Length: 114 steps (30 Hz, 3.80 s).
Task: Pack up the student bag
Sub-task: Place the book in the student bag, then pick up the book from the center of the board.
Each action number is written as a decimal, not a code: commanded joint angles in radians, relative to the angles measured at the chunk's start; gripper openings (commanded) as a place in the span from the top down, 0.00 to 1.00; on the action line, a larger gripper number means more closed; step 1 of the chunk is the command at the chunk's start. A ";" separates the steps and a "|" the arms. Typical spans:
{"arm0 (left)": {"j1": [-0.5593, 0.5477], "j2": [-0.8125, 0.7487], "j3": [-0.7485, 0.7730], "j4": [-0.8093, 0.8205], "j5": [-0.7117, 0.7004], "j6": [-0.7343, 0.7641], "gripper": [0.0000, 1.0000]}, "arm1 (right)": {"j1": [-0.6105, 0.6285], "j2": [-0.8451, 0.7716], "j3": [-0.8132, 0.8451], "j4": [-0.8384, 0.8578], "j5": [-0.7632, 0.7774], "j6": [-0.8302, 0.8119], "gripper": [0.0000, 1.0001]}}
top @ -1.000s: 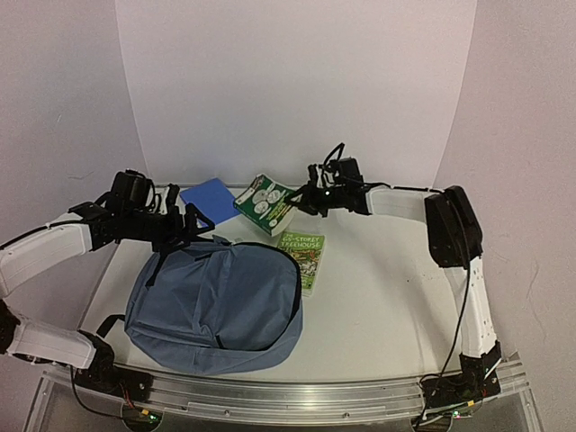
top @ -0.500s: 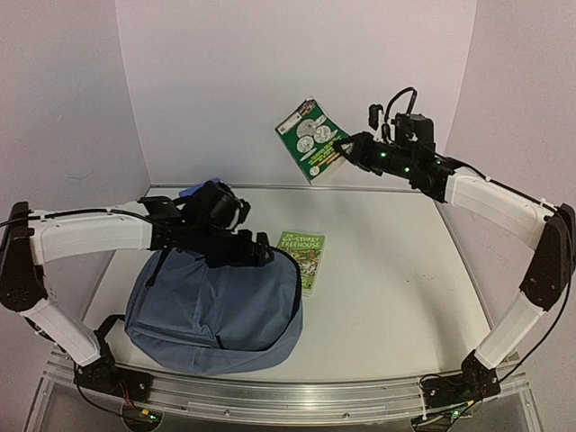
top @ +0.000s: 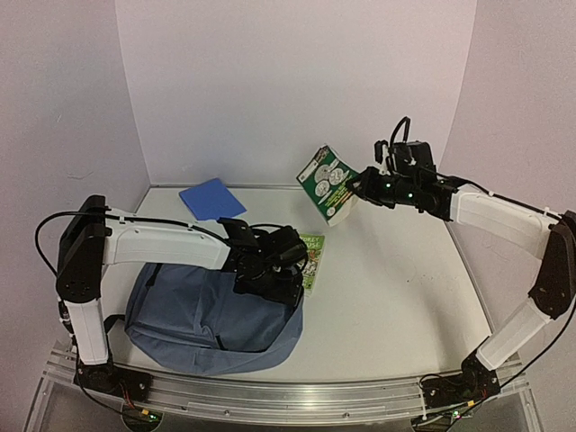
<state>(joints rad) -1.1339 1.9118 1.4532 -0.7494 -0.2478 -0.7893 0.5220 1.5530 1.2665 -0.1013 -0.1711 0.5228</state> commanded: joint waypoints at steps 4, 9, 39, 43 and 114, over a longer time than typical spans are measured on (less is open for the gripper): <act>-0.012 0.058 0.061 -0.101 -0.077 -0.044 0.16 | 0.002 -0.105 0.000 0.126 0.013 -0.012 1.00; -0.012 0.068 0.061 -0.095 -0.083 -0.046 0.49 | 0.002 -0.114 -0.018 0.125 0.018 -0.009 1.00; 0.236 -0.805 -0.335 0.203 0.363 0.192 1.00 | 0.104 -0.275 -0.106 -0.347 -0.558 0.024 1.00; 0.238 -0.804 -0.305 0.171 0.375 0.208 1.00 | 0.205 -0.231 -0.113 -0.299 -0.584 0.073 1.00; 0.516 -0.767 -0.520 0.373 0.527 0.090 1.00 | 0.163 0.212 -0.023 -0.018 0.029 -0.114 0.05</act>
<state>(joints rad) -0.6430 1.1385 0.9398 -0.4427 0.2951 -0.6895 0.7509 1.6379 1.1930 -0.1459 -0.0718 0.5261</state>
